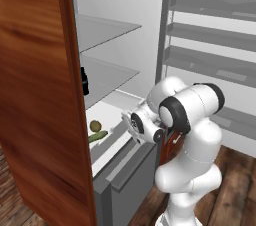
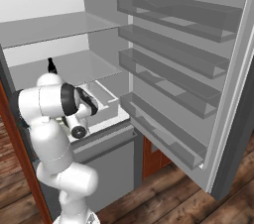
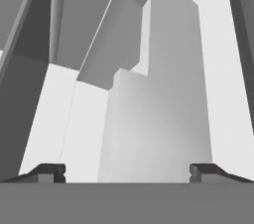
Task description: Place the cucumber and potato inside the fridge drawer. Close the drawer after placing the vegetables.
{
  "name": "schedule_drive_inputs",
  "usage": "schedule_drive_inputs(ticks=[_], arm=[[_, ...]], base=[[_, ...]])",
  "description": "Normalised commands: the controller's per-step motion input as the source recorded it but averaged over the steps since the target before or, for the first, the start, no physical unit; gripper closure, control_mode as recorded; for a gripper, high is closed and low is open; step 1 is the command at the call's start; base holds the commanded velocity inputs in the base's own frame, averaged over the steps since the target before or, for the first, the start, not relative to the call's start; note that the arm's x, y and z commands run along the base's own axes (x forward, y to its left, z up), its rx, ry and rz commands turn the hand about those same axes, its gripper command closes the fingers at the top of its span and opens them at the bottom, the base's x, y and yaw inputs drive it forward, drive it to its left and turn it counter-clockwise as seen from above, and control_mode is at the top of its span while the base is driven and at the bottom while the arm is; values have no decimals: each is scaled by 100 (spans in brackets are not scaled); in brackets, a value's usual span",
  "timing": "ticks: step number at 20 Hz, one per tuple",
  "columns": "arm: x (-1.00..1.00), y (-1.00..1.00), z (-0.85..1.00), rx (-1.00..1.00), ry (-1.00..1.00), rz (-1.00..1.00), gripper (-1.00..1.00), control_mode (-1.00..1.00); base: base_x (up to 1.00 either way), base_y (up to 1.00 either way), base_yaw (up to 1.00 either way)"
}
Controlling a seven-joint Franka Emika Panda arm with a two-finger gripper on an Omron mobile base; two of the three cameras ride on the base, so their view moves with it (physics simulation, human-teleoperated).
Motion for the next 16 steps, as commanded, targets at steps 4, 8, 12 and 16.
schedule_drive_inputs(ticks=[4, 8, 12, 16], arm=[[54, 1, 0, 8, -7, 0, -100, -100], [68, 14, 0, 14, -1, 0, -100, -100], [62, 22, 19, 13, 0, 0, -100, -100], [8, 1, 61, 7, 6, 0, -100, -100]], base=[[0, 0, 0], [0, 0, 0], [0, 0, 0], [0, 0, 0]])
